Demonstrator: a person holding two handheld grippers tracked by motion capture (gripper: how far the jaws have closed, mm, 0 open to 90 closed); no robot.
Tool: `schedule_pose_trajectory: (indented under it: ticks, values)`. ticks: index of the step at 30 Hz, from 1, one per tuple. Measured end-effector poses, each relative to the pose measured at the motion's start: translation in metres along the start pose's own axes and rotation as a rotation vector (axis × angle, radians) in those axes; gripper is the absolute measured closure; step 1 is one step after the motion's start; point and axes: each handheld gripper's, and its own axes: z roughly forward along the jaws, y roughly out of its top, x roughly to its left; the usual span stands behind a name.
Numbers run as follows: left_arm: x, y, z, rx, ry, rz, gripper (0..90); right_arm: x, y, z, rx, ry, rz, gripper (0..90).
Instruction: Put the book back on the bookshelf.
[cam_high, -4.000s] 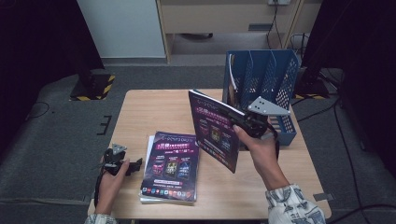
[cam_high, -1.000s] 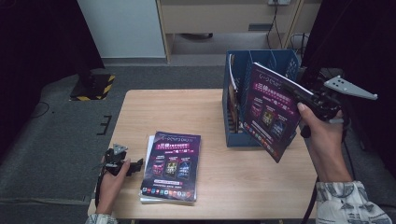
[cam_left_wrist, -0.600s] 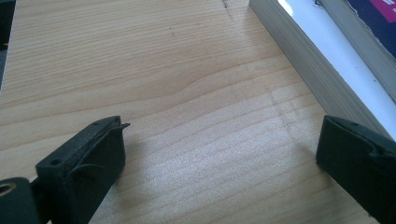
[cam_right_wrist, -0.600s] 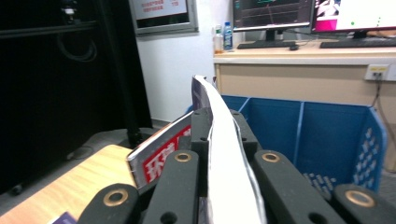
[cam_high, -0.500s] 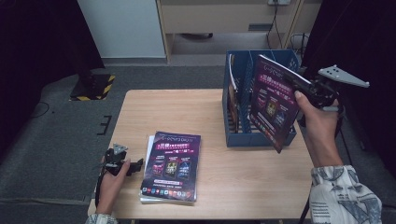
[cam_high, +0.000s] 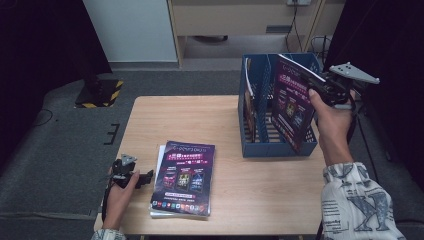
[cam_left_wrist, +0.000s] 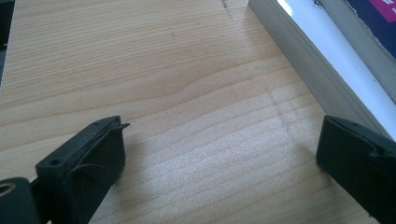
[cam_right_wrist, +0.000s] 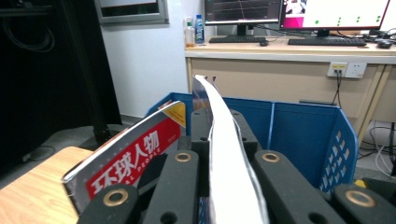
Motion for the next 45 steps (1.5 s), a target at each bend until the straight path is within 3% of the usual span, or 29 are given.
schedule_pose_trajectory:
  ticks: [20, 27, 34, 45]
  values:
    - [-0.001, 0.0, 0.001, 0.002, 0.001, -0.001, 0.0, -0.009, 0.006, 0.036, -0.034, -0.087, 0.011, 84.3]
    - [-0.002, 0.0, 0.001, 0.001, 0.0, 0.0, 0.0, -0.011, -0.001, 0.052, -0.045, -0.088, 0.014, 84.3]
    - [-0.002, 0.0, 0.001, 0.001, -0.001, 0.0, 0.0, -0.009, -0.008, 0.063, -0.053, -0.125, -0.022, 84.2]
    - [-0.002, 0.0, 0.001, 0.002, -0.002, 0.001, 0.0, -0.004, -0.015, 0.07, -0.07, -0.117, -0.009, 84.2]
